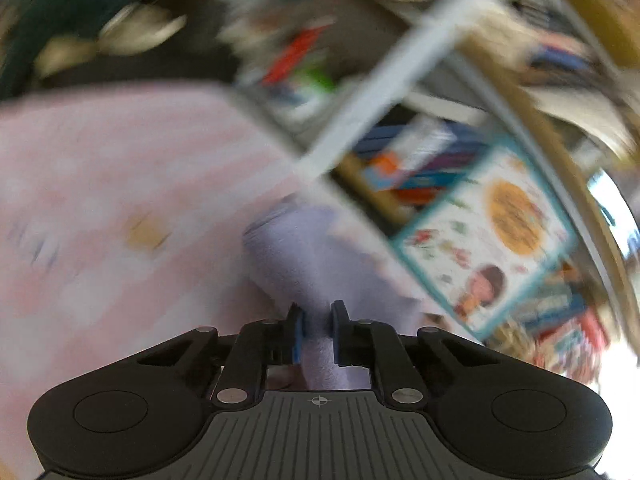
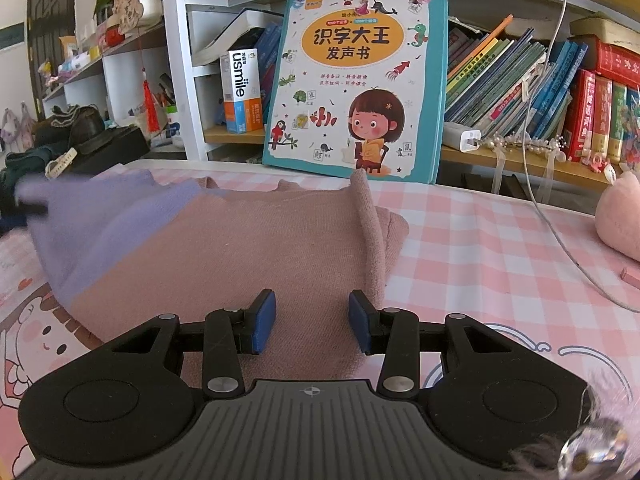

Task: Fold clothes
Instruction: 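Grasp the lavender edge of the folded sweater with the left gripper and lift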

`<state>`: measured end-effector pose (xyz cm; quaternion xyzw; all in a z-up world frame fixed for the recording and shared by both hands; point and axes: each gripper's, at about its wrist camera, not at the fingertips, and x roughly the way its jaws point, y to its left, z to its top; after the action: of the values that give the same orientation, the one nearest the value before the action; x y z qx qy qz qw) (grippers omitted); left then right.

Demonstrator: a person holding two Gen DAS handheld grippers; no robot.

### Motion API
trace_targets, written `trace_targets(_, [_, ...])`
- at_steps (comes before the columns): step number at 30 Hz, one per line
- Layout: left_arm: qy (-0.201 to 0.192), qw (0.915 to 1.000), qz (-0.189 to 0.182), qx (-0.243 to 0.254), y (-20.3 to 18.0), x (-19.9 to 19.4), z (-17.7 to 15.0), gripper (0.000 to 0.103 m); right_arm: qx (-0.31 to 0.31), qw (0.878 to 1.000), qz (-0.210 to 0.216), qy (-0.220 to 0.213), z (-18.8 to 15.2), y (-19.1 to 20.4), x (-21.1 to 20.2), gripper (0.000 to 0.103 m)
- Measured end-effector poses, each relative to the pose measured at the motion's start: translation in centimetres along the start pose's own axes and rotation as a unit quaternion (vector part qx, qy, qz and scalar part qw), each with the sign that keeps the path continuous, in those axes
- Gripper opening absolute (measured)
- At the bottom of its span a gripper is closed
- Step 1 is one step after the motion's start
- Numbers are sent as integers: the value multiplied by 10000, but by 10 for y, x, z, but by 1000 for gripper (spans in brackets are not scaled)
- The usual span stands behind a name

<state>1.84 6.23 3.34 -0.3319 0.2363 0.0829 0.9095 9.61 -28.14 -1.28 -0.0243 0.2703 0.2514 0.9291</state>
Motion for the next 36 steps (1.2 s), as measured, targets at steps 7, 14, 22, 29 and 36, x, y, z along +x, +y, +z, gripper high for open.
trace_targets(7, [232, 9975, 279, -609, 19, 14, -1, 15, -35, 10000, -8, 7, 0, 1, 0, 38])
trace_targets(14, [610, 9884, 213, -1374, 46, 28, -12, 28, -63, 10000, -7, 10, 0, 1, 0, 39])
trace_targets(22, [570, 9823, 19, -1783, 55, 36, -16, 28, -54, 10000, 6, 12, 0, 1, -1, 39])
trace_targets(29, [483, 9775, -188, -2043, 63, 41, -15, 29, -44, 10000, 18, 14, 0, 0, -1, 39])
trace_targets(36, [435, 9769, -206, -2082, 63, 42, -14, 29, -36, 10000, 23, 15, 1, 0, 0, 39])
